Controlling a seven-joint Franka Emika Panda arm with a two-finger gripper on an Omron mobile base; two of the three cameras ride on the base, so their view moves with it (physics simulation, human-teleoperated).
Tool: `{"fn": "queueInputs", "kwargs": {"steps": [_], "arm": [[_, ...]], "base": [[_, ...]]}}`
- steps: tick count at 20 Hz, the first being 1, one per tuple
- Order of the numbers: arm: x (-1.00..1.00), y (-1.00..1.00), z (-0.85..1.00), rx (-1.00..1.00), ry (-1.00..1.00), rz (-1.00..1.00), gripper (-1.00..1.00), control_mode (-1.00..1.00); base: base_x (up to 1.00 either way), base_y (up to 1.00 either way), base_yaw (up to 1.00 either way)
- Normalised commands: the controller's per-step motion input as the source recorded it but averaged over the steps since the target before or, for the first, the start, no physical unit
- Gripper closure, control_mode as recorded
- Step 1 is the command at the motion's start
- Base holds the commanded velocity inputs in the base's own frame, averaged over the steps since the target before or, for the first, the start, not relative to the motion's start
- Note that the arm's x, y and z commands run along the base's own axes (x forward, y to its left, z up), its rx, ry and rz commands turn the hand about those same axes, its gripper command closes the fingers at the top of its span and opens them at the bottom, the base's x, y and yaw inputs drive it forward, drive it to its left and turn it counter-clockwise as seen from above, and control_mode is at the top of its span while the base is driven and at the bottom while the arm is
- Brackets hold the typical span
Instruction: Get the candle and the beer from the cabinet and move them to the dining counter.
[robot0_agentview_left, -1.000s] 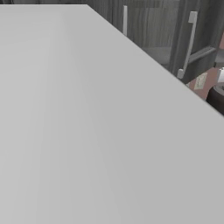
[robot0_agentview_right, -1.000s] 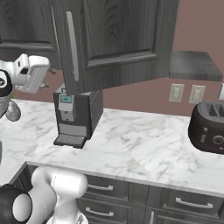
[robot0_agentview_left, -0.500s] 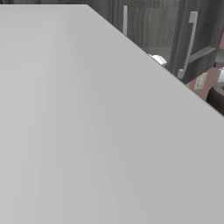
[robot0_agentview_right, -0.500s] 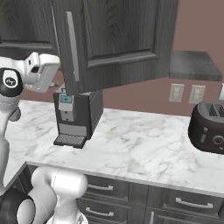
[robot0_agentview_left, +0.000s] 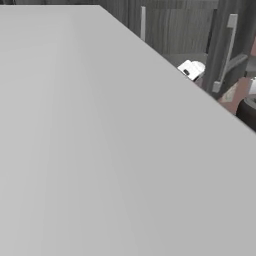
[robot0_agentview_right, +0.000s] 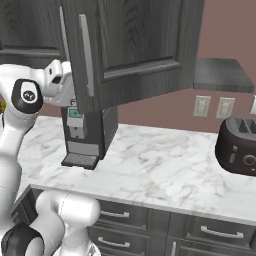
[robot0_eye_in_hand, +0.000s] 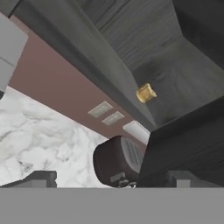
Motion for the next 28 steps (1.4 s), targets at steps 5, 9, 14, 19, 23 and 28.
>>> {"fn": "queueInputs", "kwargs": {"steps": [5, 9, 14, 19, 23, 28], "arm": [[-0.10, -0.61, 0.00, 0.00, 0.00, -0.01, -1.00, -1.00], [-0.21, -0.70, 0.03, 0.00, 0.00, -0.03, -1.00, -1.00], [-0.45, -0.68, 0.00, 0.00, -0.01, -0.06, -1.00, -1.00], [-0.43, -0.65, 0.00, 0.00, -0.01, -0.08, -1.00, -1.00], [-0.18, -0.49, 0.00, -0.01, 0.00, -0.08, -1.00, -1.00], [0.00, -0.47, -0.06, 0.00, 0.00, -0.04, -1.00, -1.00]], "base": [[0.00, 0.00, 0.00], [0.00, 0.00, 0.00], [0.00, 0.00, 0.00], [0.00, 0.00, 0.00], [0.00, 0.00, 0.00], [0.00, 0.00, 0.00]]}}
